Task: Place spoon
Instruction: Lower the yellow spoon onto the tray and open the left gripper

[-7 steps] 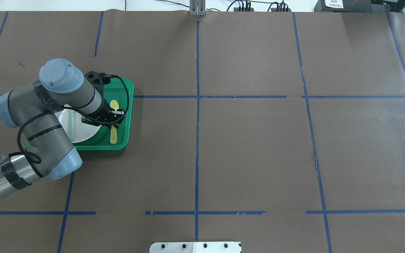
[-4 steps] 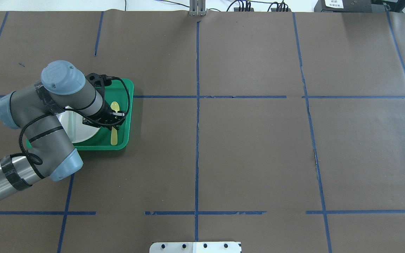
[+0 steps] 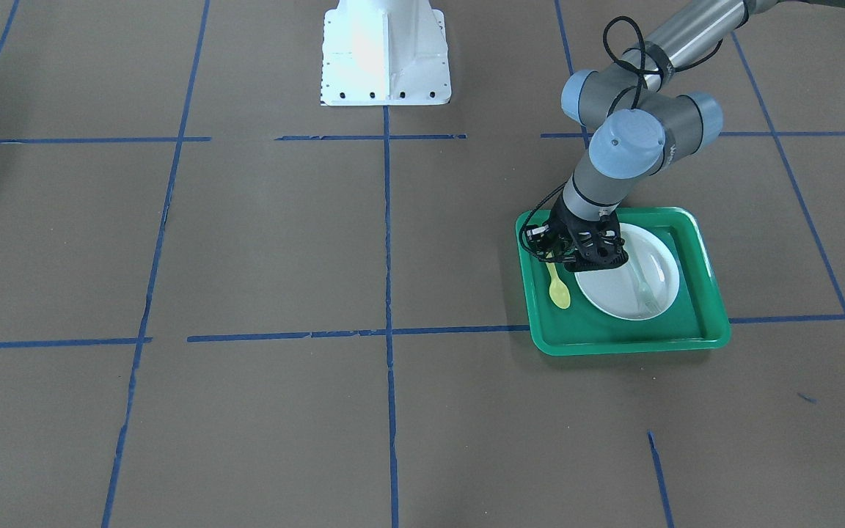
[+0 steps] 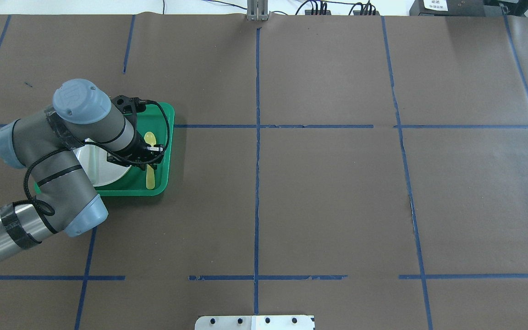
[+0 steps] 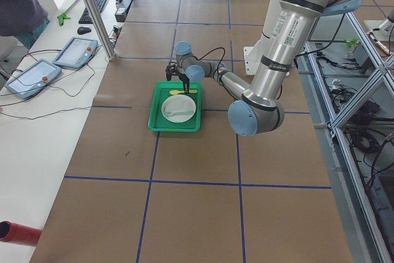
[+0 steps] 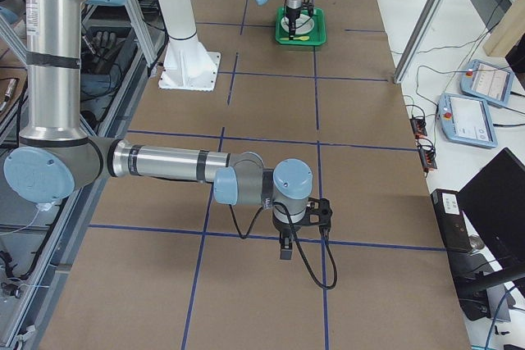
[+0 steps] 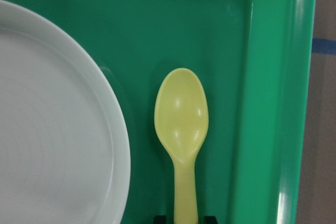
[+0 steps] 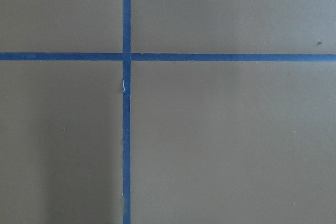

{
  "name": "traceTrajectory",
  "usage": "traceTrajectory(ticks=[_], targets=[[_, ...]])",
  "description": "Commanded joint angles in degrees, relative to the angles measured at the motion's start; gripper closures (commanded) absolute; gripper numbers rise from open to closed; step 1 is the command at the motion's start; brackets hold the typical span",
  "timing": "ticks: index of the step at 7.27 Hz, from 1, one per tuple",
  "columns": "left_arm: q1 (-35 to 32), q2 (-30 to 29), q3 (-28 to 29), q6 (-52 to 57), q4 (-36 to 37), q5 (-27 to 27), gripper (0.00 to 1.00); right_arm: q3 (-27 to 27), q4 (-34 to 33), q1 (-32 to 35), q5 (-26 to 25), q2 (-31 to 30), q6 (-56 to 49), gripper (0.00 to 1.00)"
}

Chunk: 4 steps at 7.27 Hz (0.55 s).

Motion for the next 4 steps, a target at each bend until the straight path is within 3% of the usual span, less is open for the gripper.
traceTrajectory(ticks=[1,2,3,4], targets=[[-2.3,0.3,-3.9,0.3,0.6,0.1,0.62,0.0,-0.1,0.0,0.0,0.0,0.0,0.00],[-4.8,0.6,-5.0,0.4,0.6,0.1,0.39,0.0,0.0,0.0,0.0,0.0,0.0,0.00],[-7.4,1.1,-6.0,0.0,0.5,0.2,0.00,0.0,0.0,0.0,0.0,0.0,0.0,0.00],[-8.9,3.3,-8.8,0.4,0.5,0.1,0.00,-0.1,0.0,0.0,0.0,0.0,0.0,0.00]])
